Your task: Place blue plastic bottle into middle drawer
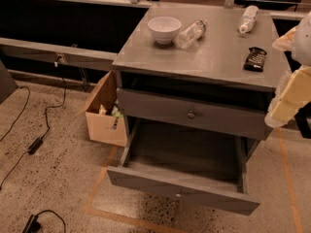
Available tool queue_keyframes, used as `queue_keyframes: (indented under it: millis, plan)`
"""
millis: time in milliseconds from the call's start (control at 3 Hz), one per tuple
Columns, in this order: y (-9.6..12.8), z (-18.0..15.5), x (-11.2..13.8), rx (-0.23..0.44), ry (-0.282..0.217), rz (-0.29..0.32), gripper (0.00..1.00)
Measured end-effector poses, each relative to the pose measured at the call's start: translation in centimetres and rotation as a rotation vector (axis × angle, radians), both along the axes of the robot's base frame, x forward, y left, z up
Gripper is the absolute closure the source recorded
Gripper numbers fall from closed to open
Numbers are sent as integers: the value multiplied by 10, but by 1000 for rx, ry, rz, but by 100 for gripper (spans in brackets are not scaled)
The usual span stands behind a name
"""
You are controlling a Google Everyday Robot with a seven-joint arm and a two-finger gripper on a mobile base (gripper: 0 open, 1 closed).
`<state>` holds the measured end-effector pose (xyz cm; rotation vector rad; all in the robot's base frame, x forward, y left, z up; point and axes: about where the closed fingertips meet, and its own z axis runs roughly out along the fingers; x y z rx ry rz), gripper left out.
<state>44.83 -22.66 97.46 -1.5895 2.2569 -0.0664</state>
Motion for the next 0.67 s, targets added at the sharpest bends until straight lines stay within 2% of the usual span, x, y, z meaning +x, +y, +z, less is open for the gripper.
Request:
queue_keyframes:
  millis: [333,667]
  plan:
    - [-43,-29,18,129,-30,-142,0]
    - [-101,-57,43,318,-128,-300,0]
